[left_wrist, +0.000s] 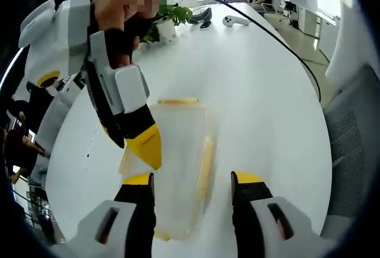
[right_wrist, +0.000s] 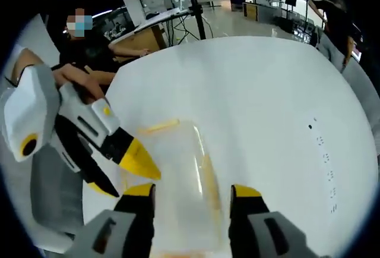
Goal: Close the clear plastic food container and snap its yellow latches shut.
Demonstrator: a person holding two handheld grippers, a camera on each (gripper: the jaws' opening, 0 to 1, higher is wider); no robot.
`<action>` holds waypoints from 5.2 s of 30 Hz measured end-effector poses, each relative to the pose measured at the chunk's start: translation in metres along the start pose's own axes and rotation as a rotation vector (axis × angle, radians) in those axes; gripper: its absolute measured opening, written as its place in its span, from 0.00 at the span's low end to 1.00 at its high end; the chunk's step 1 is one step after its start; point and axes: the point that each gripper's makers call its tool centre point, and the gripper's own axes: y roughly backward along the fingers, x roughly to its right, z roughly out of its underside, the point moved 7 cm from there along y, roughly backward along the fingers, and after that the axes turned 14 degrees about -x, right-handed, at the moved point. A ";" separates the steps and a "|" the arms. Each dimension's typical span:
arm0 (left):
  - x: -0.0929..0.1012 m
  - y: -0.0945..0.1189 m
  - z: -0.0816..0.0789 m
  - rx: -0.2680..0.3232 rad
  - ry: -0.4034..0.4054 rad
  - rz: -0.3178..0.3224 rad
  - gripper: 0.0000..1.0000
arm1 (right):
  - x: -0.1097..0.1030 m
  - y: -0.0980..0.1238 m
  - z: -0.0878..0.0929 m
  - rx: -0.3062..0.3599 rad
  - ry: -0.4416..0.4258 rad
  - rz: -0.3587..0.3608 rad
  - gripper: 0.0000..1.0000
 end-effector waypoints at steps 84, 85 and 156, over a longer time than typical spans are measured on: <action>-0.046 -0.030 0.029 -0.115 -0.126 0.082 0.81 | -0.038 -0.015 0.048 -0.044 0.078 0.205 0.73; -0.046 -0.030 0.029 -0.115 -0.128 0.082 0.81 | -0.038 -0.015 0.048 -0.044 0.078 0.205 0.73; -0.062 -0.006 0.106 -0.123 -0.127 0.073 0.83 | -0.057 -0.047 -0.036 -0.056 0.084 0.189 0.74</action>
